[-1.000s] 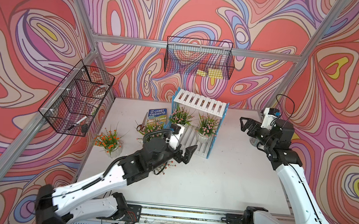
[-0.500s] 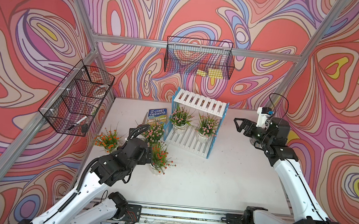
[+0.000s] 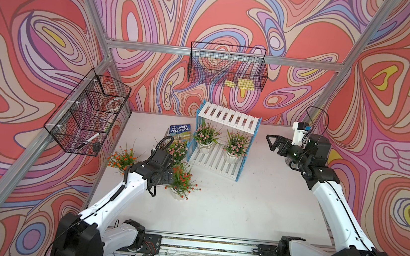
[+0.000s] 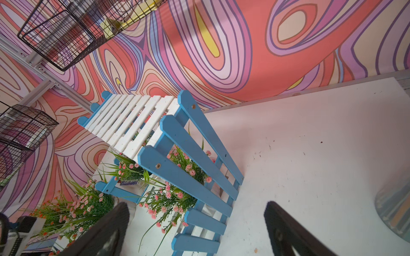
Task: Place the baby's breath potted plants on the rack by color
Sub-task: Pick up the baby's breath potted plant from the center of the board.
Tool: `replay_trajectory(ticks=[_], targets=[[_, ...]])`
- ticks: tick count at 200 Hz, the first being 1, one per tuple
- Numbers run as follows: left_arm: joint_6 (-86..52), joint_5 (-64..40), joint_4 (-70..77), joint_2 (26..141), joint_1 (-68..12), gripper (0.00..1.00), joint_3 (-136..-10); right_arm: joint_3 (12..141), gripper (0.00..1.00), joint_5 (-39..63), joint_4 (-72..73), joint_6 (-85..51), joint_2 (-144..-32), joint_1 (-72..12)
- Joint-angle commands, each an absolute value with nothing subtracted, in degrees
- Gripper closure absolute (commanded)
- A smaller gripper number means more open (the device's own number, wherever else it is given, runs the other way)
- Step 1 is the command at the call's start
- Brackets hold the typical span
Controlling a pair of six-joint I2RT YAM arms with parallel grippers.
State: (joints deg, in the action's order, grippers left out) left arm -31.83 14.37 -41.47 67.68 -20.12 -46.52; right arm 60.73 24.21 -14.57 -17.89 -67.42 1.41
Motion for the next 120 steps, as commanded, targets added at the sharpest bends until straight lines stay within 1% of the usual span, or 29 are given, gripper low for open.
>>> replay_trajectory(ticks=[1, 47, 85, 120], targets=[[-31.1, 13.1, -33.6, 69.9, -19.7, 0.0, -46.2, 60.3, 0.02, 25.0, -13.7, -16.5, -67.2, 1.1], [-26.3, 8.6, -20.7, 70.9, -19.7, 0.0, -42.7, 59.5, 0.02, 25.7, -12.6, -16.4, -67.3, 1.1], [-24.7, 4.8, -14.7, 74.1, -19.8, 0.0, -42.5, 59.3, 0.02, 26.1, -12.3, -16.3, -67.0, 1.1], [-24.7, 5.2, -11.0, 77.1, -19.8, 0.0, -43.1, 59.2, 0.02, 26.9, -11.5, -16.4, -66.5, 1.1]])
